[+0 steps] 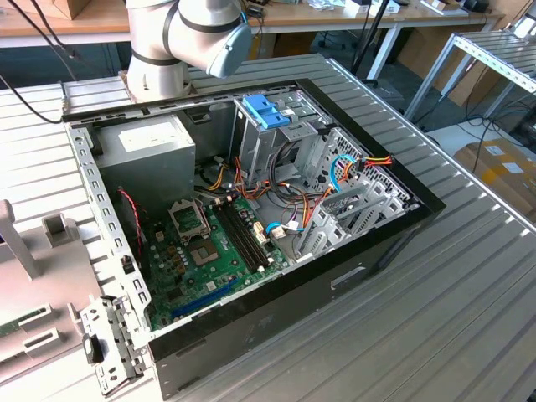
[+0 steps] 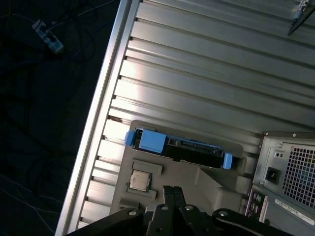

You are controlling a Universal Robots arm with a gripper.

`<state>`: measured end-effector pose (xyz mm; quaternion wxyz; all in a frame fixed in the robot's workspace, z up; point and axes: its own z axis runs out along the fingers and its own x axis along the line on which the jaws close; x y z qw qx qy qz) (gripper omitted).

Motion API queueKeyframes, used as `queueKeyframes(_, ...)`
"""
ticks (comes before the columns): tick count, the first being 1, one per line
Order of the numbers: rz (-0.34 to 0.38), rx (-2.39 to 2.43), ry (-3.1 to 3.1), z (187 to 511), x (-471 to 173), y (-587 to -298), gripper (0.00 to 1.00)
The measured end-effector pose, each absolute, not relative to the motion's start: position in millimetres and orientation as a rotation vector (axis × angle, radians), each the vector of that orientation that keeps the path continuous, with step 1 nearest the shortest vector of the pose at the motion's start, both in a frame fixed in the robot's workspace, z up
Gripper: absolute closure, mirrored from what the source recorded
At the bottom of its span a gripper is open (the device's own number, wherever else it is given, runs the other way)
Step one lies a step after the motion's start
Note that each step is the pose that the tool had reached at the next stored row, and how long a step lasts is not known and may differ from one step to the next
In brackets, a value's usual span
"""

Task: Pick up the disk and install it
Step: 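Pick up the disk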

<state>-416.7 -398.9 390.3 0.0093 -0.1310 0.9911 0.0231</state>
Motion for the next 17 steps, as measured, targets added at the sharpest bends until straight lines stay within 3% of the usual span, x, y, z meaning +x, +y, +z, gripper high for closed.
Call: queueKeyframes(17,0.074,-0.578,3.071,390.3,-416.7,-398.9,0.89)
